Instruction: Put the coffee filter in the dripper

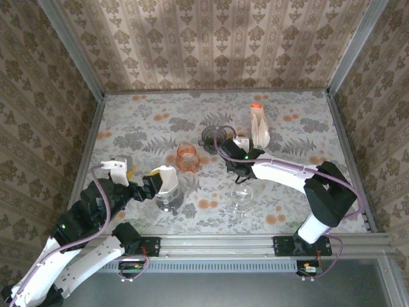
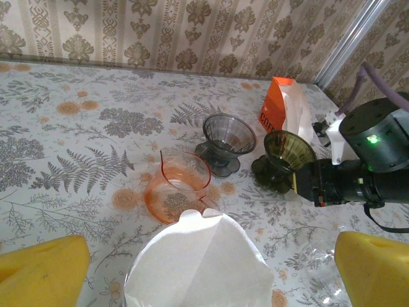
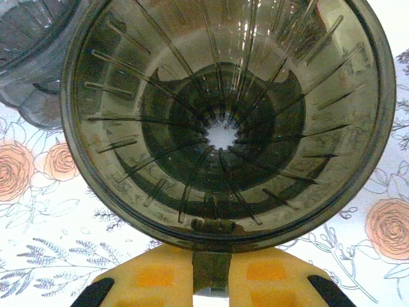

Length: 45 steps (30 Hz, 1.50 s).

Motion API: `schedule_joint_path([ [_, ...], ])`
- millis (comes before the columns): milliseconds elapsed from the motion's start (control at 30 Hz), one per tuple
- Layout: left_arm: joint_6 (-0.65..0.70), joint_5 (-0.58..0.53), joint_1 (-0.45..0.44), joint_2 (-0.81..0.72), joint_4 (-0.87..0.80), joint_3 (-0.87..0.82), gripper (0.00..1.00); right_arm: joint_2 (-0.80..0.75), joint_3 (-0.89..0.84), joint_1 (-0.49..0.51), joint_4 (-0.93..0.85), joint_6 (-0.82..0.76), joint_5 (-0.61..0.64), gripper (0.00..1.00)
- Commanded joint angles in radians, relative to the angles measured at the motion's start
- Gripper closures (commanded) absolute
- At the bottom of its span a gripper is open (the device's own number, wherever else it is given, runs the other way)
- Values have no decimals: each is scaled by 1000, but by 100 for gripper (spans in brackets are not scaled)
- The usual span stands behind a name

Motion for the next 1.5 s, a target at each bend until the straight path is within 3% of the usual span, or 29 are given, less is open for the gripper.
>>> schedule_joint_path([
  [0, 20, 15, 8, 10, 17, -4, 0, -88, -14, -3, -30, -61, 27, 97],
  [133, 22, 15, 9, 23, 13, 6, 0, -218, -43, -1, -93, -105, -8, 98],
  [500, 20, 2, 8, 63, 3, 37, 0, -594, -66, 59, -469, -143, -271, 99],
  [700, 0, 4, 8, 90, 14, 38, 0, -683, -71, 111, -574, -128, -393, 100],
  [1233, -13, -4, 8, 110, 13, 40, 0, -665, -62, 245, -622, -101, -323, 100],
  [1467, -13, -4, 8, 112, 23, 31, 0, -663, -9, 332, -677, -74, -190, 100],
])
